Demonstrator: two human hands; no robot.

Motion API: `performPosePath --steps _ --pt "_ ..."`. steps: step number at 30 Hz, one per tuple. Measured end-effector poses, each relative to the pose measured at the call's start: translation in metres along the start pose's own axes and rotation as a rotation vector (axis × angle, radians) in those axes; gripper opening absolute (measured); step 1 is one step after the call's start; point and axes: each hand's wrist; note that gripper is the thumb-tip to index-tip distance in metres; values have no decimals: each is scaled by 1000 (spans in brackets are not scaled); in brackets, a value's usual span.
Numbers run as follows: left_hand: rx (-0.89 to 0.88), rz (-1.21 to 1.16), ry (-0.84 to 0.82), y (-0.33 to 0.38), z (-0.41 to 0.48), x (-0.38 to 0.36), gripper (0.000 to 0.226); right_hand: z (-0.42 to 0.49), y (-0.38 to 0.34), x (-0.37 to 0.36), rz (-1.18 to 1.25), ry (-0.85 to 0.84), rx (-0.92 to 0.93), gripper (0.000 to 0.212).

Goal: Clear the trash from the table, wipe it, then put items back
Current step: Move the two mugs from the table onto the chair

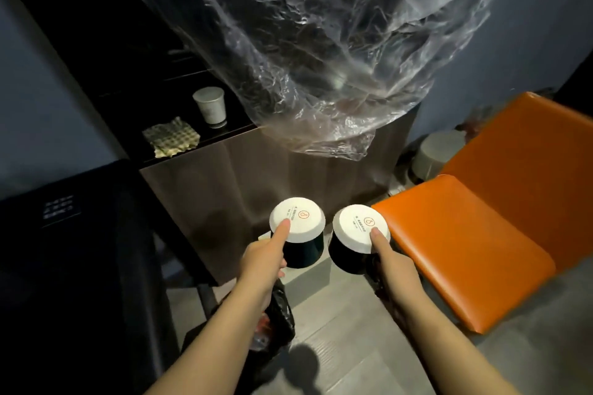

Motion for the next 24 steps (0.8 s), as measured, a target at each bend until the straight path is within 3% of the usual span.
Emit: performPosePath --steps 6,8,11,22,24 --pt "2 140 4 21 49 -78 54 75 -12 37 -3 -28 -48 73" --pt "12 168 -5 30 71 -105 54 100 -23 45 -23 -20 -56 64" --pt "47 174 -37 46 109 -145 53 148 -40 55 -14 16 -78 53" --pt "-21 373 -117 98 212 -262 58 298 -72 86 98 204 -216 47" --pt "-32 404 -143 98 226 -286 58 322 -71 97 101 226 -233 53"
Point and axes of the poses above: each hand's wrist, its own z-axis towards the middle knuckle, its own x-axis out of the back of the hand, y = z × x, and after that the axes turned 1 degree about y, right-handed
